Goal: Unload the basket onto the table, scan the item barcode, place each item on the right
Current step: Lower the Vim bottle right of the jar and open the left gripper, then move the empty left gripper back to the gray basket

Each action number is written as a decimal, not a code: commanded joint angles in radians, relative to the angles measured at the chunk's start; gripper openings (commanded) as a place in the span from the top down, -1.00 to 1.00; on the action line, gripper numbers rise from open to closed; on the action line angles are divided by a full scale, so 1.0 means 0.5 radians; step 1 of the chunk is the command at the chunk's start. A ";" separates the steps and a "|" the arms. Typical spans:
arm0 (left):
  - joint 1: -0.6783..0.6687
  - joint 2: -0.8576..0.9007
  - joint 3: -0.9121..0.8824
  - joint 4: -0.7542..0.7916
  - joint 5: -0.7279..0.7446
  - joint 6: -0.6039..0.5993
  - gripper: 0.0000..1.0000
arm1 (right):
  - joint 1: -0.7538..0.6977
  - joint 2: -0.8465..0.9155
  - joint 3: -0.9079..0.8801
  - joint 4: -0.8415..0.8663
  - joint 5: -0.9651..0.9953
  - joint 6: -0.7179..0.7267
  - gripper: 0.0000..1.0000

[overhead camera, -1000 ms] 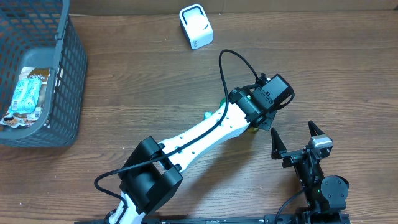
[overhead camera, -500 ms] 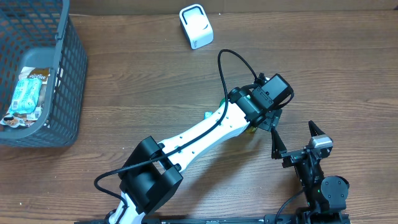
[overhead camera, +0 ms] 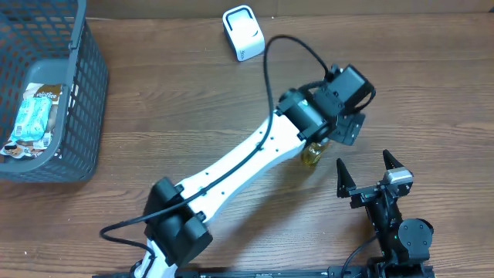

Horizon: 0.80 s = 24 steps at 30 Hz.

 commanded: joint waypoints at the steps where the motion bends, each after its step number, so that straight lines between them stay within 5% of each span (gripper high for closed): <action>1: 0.079 -0.123 0.156 -0.066 0.009 0.085 -0.94 | -0.005 -0.007 -0.021 0.009 0.021 -0.010 -1.00; 15: 0.675 -0.284 0.277 -0.596 -0.005 0.204 -0.92 | -0.005 -0.007 -0.021 0.009 0.021 -0.010 -1.00; 24: 1.151 -0.509 0.377 -0.579 -0.007 0.404 -0.99 | -0.005 -0.007 -0.021 0.008 0.021 -0.010 -1.00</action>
